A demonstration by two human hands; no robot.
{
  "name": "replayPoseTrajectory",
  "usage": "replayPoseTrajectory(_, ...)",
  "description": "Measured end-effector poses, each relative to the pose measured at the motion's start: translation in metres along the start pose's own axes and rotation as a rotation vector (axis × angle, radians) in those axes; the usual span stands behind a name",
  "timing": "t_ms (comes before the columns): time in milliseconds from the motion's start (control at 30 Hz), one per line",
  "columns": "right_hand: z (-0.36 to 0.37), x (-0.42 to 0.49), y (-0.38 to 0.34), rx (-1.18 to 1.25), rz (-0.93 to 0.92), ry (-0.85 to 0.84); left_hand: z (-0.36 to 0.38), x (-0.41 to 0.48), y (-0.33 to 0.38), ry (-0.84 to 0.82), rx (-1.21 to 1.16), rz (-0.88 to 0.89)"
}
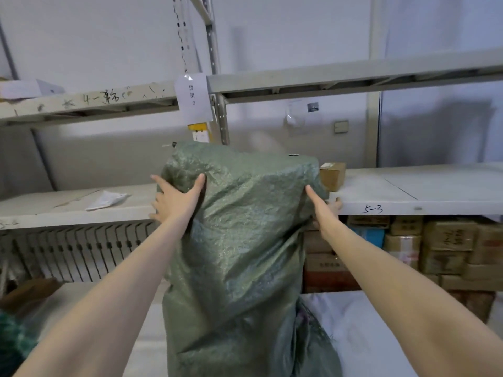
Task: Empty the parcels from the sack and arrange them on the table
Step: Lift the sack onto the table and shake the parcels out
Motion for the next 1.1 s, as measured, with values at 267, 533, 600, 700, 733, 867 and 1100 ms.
replayPoseTrajectory(267, 0.027, 0.006, -0.054, -0.423, -0.189, -0.033, -0.003, 0.036, 0.015, -0.007, -0.073, -0.009)
replayPoseTrajectory(533, 0.044, -0.011, -0.100, -0.840, -0.490, 0.332, -0.005, 0.064, 0.040, 0.091, -0.424, 0.022)
replayPoseTrajectory(600, 0.050, -0.020, -0.120, -0.809, -0.525, 0.392, -0.018, 0.076, 0.052, 0.128, -0.581, -0.012)
replayPoseTrajectory(700, 0.066, -0.038, -0.164, -0.646, -0.606, 0.374, -0.037, 0.097, 0.080, 0.121, -0.802, -0.031)
replayPoseTrajectory(733, 0.072, -0.045, -0.179, -0.570, -0.624, 0.340, -0.044, 0.104, 0.090, 0.106, -0.873, -0.024)
replayPoseTrajectory(867, 0.095, -0.065, -0.216, -0.333, -0.693, 0.165, -0.066, 0.122, 0.123, 0.140, -1.061, 0.034)
replayPoseTrajectory(1100, 0.119, -0.066, -0.177, -0.538, -0.754, -0.012, 0.011, 0.065, 0.154, -0.254, -0.706, 0.342)
Point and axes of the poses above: each hand's wrist, its own x-axis towards the middle knuckle, its own z-axis out of the palm, y = z × x, the point moved 3 cm from there along x, towards the middle knuckle, and after that the axes turned 10 degrees about z, right-handed, at the moved point
